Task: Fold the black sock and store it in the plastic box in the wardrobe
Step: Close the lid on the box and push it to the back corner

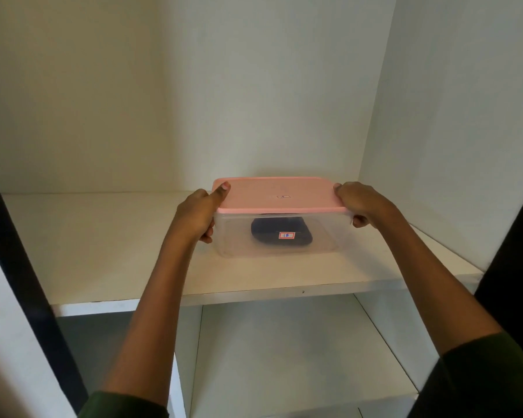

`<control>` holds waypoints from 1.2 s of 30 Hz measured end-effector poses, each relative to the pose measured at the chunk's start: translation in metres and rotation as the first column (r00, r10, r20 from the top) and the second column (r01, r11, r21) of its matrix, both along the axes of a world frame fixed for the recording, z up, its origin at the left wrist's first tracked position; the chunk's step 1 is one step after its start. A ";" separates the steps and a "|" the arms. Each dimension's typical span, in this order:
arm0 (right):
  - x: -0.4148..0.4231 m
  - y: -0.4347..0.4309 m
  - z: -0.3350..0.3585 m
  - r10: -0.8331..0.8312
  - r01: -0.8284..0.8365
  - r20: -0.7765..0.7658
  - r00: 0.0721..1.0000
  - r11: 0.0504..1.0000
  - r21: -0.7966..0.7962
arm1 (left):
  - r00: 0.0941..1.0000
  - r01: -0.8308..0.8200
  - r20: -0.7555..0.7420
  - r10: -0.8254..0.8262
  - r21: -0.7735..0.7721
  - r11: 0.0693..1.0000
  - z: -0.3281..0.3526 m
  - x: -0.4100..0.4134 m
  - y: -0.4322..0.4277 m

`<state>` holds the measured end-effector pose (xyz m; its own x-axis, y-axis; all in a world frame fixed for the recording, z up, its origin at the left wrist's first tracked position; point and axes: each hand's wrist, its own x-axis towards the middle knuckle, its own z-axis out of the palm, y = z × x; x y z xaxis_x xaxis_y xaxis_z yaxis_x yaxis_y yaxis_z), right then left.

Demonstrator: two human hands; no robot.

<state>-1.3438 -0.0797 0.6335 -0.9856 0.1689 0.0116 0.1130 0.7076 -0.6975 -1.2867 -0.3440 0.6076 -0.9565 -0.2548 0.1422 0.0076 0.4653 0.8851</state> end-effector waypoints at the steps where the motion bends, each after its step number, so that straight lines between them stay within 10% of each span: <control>1: 0.001 0.000 -0.001 -0.001 0.001 -0.010 1.000 1.000 0.011 | 1.000 -0.017 -0.024 0.017 0.007 1.000 -0.001 0.000 0.002; 12: 0.006 -0.001 0.006 0.027 -0.027 0.023 0.999 0.999 -0.019 | 0.986 -0.145 -0.078 0.144 -0.007 0.989 -0.010 0.002 0.007; 21: -0.018 0.028 0.015 0.175 -0.129 0.111 0.978 0.933 -0.337 | 0.947 -0.301 -0.178 0.267 -0.205 0.931 -0.025 0.070 0.023; 27: -0.021 0.015 0.005 0.312 -0.226 0.065 0.948 0.803 -0.551 | 0.987 0.012 -0.157 -0.024 -0.081 0.997 -0.030 0.073 0.076; 36: -0.009 0.063 0.000 0.062 -0.058 -0.006 0.998 0.889 -0.454 | 0.960 0.262 -0.093 -0.265 -0.045 0.964 -0.011 0.016 0.083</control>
